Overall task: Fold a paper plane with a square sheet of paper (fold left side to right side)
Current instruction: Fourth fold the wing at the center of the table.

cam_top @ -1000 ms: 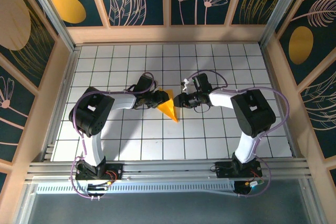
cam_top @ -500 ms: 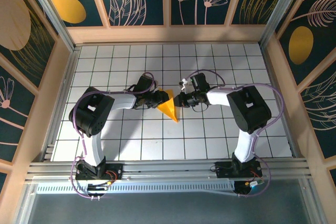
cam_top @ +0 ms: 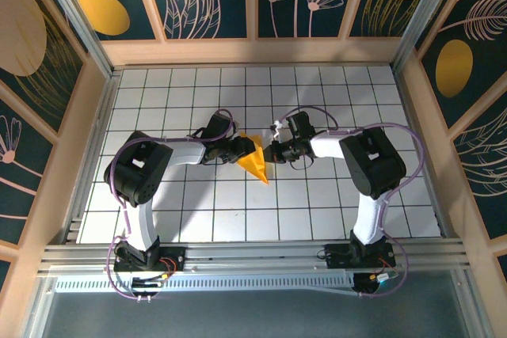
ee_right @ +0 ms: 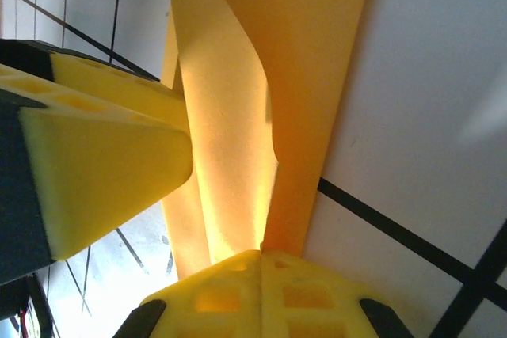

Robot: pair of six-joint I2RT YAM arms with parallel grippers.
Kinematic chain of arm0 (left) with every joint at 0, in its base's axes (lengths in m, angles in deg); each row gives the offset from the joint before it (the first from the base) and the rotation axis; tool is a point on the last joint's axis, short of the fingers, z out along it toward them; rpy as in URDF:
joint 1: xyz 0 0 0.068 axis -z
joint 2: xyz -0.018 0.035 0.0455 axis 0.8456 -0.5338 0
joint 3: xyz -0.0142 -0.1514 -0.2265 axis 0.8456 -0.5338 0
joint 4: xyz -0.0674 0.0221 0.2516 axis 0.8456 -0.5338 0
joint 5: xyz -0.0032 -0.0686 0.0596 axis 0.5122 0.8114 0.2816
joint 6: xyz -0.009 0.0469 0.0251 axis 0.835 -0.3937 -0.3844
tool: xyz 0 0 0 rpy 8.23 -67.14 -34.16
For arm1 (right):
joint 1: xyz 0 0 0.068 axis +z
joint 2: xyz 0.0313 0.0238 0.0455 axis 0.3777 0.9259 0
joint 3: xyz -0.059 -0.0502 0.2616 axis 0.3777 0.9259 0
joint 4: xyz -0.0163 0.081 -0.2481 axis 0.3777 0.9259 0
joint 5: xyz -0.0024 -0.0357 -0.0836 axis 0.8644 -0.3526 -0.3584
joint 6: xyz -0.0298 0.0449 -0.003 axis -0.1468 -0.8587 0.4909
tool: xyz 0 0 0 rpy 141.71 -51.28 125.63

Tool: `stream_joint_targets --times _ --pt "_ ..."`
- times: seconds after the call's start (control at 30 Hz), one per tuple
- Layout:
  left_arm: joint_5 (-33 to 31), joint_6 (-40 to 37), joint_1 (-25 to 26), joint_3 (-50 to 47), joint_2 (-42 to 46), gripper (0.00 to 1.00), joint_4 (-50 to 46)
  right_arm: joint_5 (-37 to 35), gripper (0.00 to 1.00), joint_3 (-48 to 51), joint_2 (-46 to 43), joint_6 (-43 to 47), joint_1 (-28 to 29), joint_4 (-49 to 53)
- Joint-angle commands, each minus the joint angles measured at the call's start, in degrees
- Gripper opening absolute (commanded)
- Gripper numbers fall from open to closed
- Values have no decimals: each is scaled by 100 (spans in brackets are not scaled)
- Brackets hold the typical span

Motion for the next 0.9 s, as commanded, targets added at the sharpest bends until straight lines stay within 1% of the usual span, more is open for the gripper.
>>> stream_joint_targets --times 0.0,0.27,0.4,0.73,0.87 --pt "-294 -143 -15 -16 -167 40 -412 -110 0 -191 120 148 53 198" --pt "-294 -142 -19 -16 -180 40 -403 -101 0 -220 183 174 106 219" --pt "-302 -137 -15 -16 -197 40 -410 -110 0 -201 77 181 106 222" --pt "-320 -142 -25 -16 -204 40 -403 310 0 -188 -188 136 89 182" --pt "-320 -141 -25 -16 -208 40 -403 304 0 -193 -139 140 94 174"
